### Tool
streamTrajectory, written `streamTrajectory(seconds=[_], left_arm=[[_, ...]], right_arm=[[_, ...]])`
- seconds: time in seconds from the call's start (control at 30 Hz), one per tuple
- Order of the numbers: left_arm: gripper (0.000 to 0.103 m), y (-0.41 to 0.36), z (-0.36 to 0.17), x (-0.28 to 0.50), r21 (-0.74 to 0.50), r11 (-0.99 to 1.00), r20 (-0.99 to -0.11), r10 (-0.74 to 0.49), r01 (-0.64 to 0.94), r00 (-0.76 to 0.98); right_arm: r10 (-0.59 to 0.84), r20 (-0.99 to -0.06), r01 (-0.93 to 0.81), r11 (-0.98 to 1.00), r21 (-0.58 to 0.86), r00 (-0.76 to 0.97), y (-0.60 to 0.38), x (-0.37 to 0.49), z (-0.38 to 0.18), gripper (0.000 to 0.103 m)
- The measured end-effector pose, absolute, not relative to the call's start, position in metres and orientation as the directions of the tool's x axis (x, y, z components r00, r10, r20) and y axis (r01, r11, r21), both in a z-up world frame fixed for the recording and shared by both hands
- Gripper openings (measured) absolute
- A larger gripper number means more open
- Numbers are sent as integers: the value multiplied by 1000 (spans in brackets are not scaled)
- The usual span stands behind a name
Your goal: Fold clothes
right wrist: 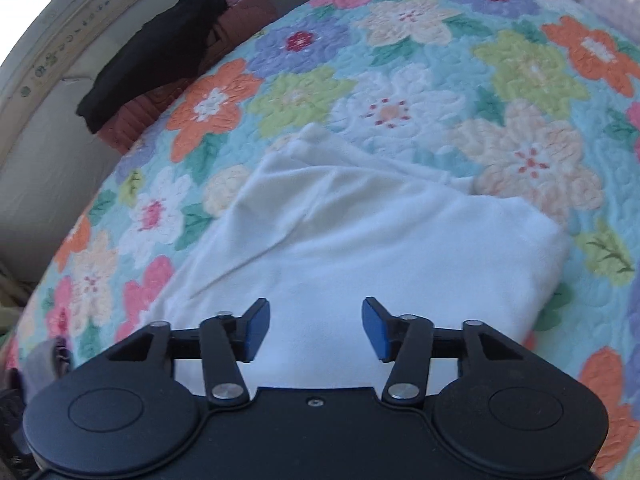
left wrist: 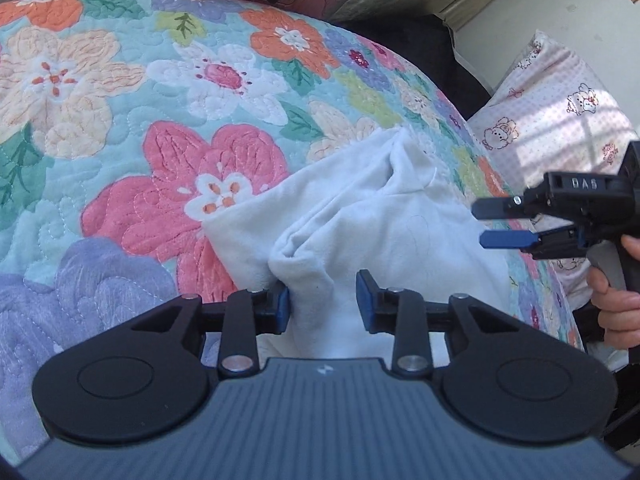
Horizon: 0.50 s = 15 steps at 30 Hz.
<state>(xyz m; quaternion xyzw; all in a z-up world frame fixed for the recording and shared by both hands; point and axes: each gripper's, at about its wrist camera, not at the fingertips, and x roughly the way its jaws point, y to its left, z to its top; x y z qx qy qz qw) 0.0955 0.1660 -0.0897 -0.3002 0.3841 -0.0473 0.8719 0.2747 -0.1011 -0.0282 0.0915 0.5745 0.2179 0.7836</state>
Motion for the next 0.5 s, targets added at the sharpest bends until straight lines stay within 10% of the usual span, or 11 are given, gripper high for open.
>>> streamTrajectory(seconds=[0.03,0.5], left_arm=[[7,164,-87,95,-541,831,-640,-304,-132,706],[5,183,-99,95,-670,730,-554,-370,-136,746]], right_arm=[[481,-844,-256,869,423,238,-87,275,-27,65],[271,-907,-282,942,182,321,10,290,-66,84]])
